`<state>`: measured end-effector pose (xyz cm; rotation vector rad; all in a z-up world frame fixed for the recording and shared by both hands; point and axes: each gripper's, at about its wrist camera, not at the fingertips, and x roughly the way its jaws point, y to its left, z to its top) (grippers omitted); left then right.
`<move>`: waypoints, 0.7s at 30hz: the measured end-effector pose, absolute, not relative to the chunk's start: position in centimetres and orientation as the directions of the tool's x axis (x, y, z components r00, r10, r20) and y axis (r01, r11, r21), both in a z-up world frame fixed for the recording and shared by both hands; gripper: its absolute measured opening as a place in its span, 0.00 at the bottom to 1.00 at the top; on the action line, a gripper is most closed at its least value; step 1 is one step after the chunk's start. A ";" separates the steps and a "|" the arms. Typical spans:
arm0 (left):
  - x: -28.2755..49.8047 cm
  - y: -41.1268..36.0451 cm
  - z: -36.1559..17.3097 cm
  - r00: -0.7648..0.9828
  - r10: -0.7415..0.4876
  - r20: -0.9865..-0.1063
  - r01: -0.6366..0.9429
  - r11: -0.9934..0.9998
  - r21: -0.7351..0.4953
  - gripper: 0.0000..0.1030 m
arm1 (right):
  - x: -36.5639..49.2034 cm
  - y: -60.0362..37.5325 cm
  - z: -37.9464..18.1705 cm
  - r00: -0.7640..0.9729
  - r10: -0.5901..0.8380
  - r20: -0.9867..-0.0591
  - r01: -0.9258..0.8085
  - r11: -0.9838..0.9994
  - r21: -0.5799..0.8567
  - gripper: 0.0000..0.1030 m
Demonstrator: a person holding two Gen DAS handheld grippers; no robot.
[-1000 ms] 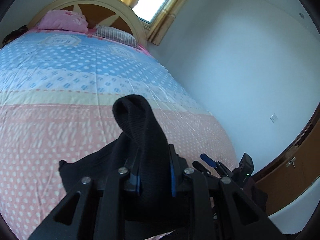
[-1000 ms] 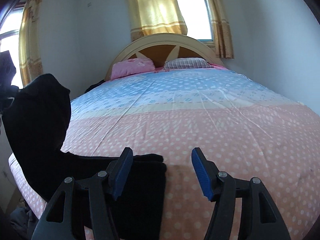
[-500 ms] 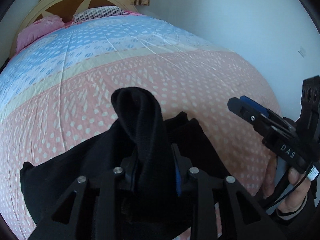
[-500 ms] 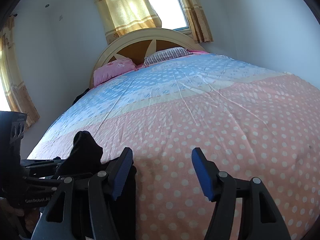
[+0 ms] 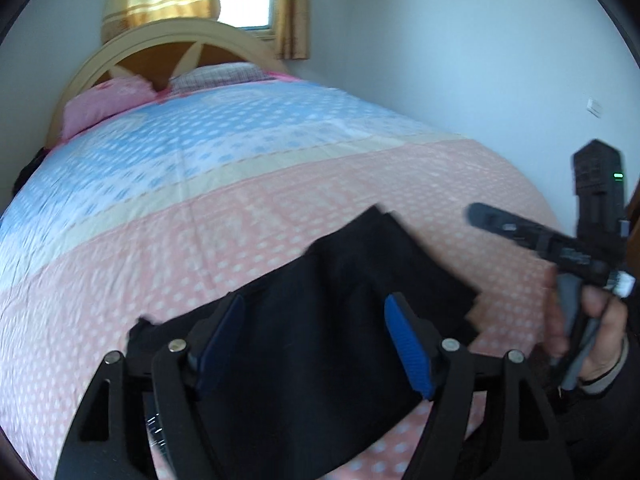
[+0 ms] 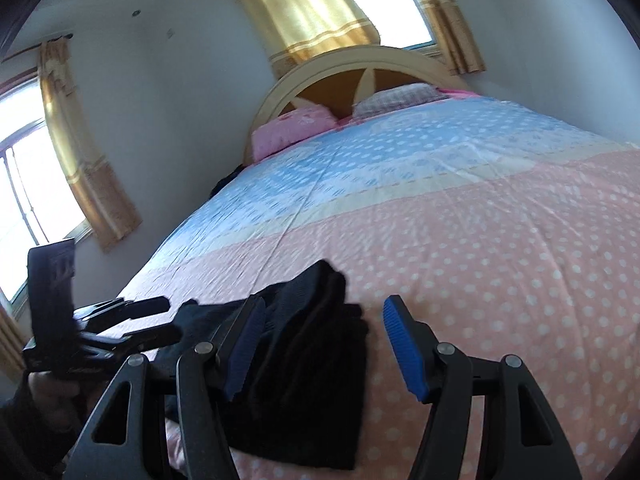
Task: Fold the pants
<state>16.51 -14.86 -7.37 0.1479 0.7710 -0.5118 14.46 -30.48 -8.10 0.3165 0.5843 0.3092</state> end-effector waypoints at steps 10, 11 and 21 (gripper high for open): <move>17.8 -6.7 -12.5 0.610 -0.270 -0.745 0.317 0.945 -0.083 0.73 | 13.4 -28.8 -10.9 0.659 0.483 -0.577 -0.210 0.854 0.476 0.14; 18.0 -6.3 -12.9 0.604 -0.266 -0.751 0.309 0.947 -0.087 0.74 | 13.3 -29.4 -11.3 0.649 0.502 -0.572 -0.197 0.837 0.511 0.14; 18.1 -4.2 -14.4 0.586 -0.294 -0.755 0.283 0.947 -0.150 0.86 | 14.0 -31.6 -14.0 0.662 0.448 -0.601 -0.104 0.849 0.518 0.32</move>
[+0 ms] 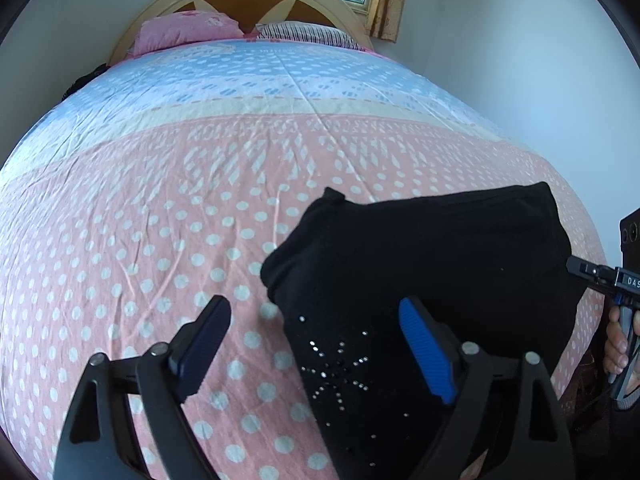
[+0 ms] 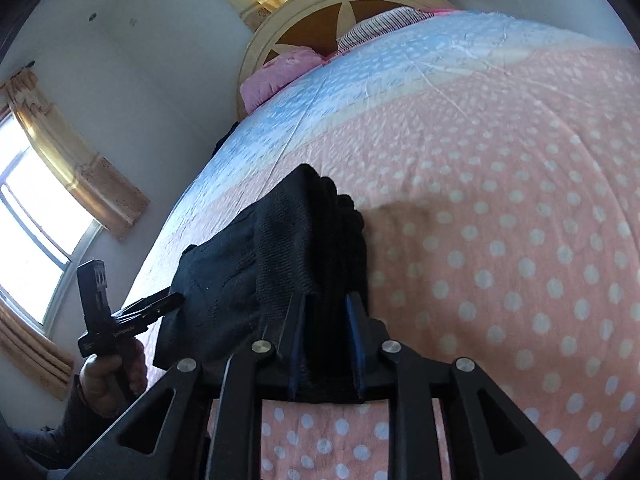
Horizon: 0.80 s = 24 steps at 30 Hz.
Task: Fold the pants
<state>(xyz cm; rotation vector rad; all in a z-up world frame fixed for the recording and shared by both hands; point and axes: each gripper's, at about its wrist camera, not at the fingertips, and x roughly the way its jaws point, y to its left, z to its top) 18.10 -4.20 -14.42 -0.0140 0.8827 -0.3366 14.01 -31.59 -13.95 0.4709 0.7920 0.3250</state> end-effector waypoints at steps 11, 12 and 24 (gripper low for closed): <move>17.6 -4.3 -15.4 0.578 -0.305 -0.757 0.284 0.945 -0.165 0.93 | 14.3 -32.6 -14.5 0.676 0.389 -0.626 -0.032 0.864 0.503 0.50; 17.6 -4.1 -15.4 0.577 -0.306 -0.757 0.279 0.945 -0.169 0.94 | 14.1 -32.6 -14.3 0.686 0.379 -0.621 -0.030 0.868 0.496 0.50; 17.5 -4.4 -15.2 0.603 -0.260 -0.754 0.267 0.957 -0.117 1.00 | 15.4 -31.5 -12.6 0.709 0.366 -0.603 -0.051 0.879 0.474 0.60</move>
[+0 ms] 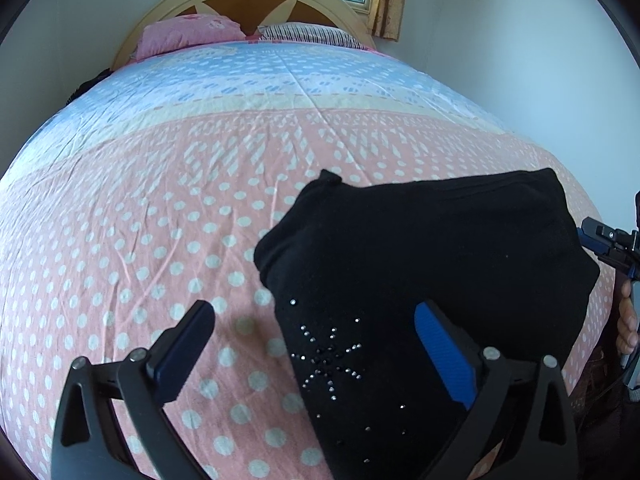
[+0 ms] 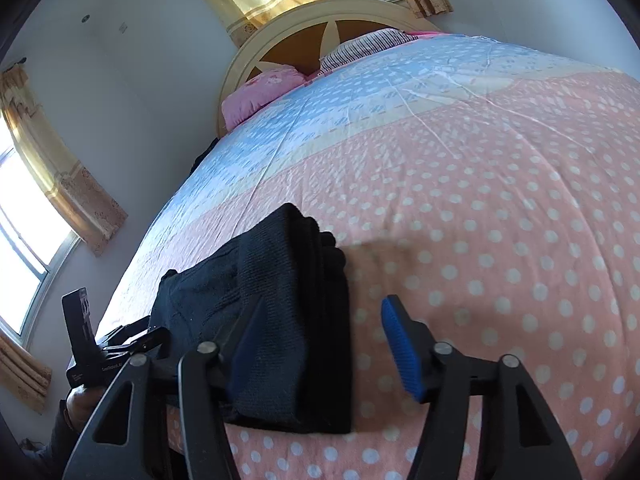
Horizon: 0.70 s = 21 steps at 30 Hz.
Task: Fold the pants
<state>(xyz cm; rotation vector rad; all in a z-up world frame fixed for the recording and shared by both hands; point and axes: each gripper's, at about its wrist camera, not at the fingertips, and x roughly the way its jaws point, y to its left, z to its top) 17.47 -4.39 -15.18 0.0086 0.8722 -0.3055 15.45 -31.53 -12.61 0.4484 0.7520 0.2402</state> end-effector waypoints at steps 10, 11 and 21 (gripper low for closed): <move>17.1 -5.4 -14.4 0.617 -0.261 -0.743 0.297 0.951 -0.087 1.00 | 16.9 -31.0 -13.4 0.690 0.375 -0.619 -0.053 0.879 0.473 0.61; 17.1 -5.5 -14.5 0.617 -0.258 -0.743 0.298 0.951 -0.082 1.00 | 16.7 -31.0 -13.1 0.697 0.372 -0.613 -0.056 0.880 0.471 0.61; 16.6 -5.2 -15.0 0.605 -0.270 -0.749 0.308 0.947 -0.093 1.00 | 18.0 -27.7 -8.4 0.734 0.318 -0.601 -0.140 0.936 0.324 0.60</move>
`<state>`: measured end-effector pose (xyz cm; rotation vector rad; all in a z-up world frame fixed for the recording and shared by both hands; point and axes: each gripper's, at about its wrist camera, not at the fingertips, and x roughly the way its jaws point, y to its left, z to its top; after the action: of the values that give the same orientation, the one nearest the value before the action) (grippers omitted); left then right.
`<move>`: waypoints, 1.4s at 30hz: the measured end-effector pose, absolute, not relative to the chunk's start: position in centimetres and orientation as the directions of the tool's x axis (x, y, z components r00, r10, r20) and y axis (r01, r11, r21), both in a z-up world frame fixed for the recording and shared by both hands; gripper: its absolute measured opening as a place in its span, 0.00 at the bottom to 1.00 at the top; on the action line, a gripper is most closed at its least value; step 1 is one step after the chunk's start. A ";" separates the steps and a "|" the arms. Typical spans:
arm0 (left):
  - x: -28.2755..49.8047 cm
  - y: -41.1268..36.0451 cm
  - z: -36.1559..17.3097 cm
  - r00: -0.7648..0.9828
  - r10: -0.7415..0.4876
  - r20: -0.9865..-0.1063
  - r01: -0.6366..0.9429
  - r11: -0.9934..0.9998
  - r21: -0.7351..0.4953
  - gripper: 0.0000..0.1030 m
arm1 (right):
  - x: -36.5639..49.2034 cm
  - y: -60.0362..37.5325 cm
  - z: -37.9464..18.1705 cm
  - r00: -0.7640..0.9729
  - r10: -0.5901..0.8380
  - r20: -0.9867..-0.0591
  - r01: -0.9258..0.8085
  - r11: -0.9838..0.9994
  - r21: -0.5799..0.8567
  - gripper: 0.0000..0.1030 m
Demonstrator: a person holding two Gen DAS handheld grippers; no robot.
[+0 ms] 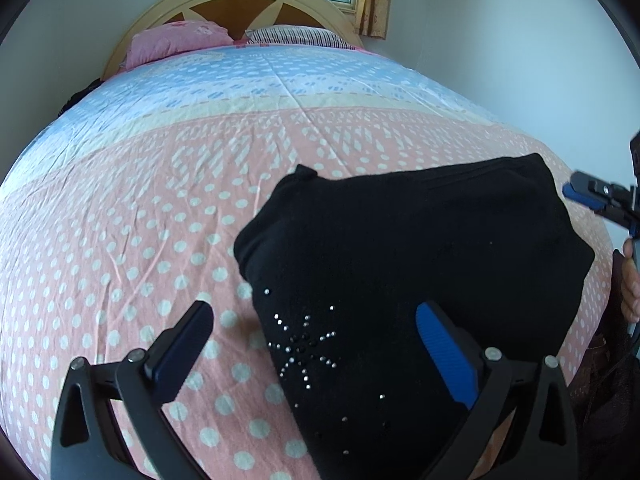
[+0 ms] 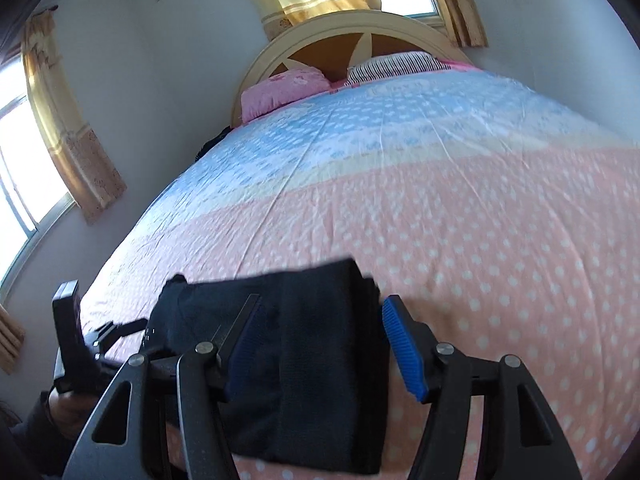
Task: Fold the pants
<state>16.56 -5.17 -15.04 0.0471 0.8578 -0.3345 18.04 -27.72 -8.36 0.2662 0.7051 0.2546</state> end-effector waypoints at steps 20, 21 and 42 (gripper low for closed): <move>12.7 -3.6 -16.2 0.609 -0.307 -0.731 0.317 0.939 -0.131 1.00 | 31.5 -2.4 -11.8 0.144 0.538 -0.831 -0.611 0.709 0.353 0.60; 12.7 -3.5 -16.3 0.609 -0.313 -0.729 0.318 0.938 -0.137 1.00 | 31.4 -1.7 -12.2 0.110 0.511 -0.853 -0.633 0.697 0.336 0.60; 12.0 -3.3 -16.8 0.619 -0.315 -0.720 0.330 0.936 -0.125 1.00 | 31.6 -4.8 -12.5 0.248 0.510 -0.823 -0.554 0.772 0.312 0.43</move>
<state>11.99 -3.33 -16.76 0.0196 0.8238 -0.3704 31.56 -4.84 -12.51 -0.0456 1.1026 0.7253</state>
